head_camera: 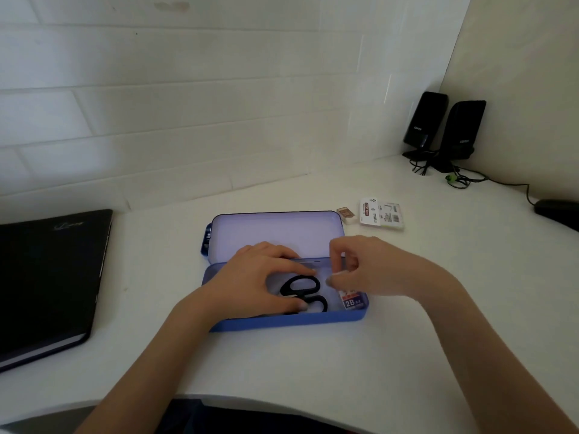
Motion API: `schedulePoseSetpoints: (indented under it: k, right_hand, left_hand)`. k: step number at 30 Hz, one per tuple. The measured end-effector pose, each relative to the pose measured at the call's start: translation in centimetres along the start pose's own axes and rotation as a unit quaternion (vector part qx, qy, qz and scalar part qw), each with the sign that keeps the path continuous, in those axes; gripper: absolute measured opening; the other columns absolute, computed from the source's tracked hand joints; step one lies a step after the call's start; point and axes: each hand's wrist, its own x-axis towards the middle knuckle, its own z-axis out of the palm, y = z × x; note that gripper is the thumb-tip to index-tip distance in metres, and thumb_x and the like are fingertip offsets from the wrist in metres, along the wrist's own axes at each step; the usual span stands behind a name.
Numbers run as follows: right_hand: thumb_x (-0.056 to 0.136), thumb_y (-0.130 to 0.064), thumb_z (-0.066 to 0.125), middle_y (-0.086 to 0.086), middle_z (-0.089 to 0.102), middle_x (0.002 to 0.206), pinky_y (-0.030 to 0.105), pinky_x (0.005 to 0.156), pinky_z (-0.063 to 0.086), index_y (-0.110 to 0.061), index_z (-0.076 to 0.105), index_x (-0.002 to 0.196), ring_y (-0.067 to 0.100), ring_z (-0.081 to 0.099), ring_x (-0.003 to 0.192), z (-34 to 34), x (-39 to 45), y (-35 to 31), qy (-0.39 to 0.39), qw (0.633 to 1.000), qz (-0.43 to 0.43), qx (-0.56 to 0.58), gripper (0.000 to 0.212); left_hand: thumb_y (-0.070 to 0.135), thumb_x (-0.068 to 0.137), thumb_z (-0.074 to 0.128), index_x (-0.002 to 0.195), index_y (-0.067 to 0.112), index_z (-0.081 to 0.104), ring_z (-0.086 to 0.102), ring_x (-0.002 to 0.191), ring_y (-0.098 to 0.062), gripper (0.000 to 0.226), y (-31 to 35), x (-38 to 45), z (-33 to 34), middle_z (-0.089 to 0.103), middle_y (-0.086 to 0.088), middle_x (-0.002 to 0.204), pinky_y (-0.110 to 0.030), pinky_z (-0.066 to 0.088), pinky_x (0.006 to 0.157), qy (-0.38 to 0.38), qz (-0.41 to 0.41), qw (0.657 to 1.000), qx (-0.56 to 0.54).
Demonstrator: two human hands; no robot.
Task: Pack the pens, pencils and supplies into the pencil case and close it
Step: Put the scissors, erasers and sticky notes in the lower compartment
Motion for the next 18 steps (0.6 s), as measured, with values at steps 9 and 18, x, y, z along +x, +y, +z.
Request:
schedulePoseSetpoints:
  k: [9,18]
  right_hand:
    - [0.076,-0.02,0.063,-0.015,0.046,0.067,0.028,0.065,0.044,-0.029,0.053,0.065,0.005,0.046,0.063,0.9,0.2,-0.4,0.02,0.996,-0.013,-0.085,0.018]
    - [0.086,-0.021,0.057,0.0,0.059,0.077,0.023,0.061,0.042,-0.02,0.064,0.093,0.017,0.055,0.069,-2.1,3.6,3.5,0.316,0.944,0.034,0.088,0.01]
  left_hand:
    - [0.065,0.068,0.06,0.116,0.05,0.057,0.044,0.111,0.001,0.05,0.0,-0.1,0.1,0.052,0.024,0.123,-0.022,0.029,0.094,0.0,-0.009,1.0,-0.007]
    - [0.064,0.067,0.061,0.115,0.05,0.058,0.045,0.113,-0.001,0.05,-0.1,-0.1,0.1,0.052,0.024,0.123,-0.022,0.028,0.095,0.003,-0.009,1.0,-0.022]
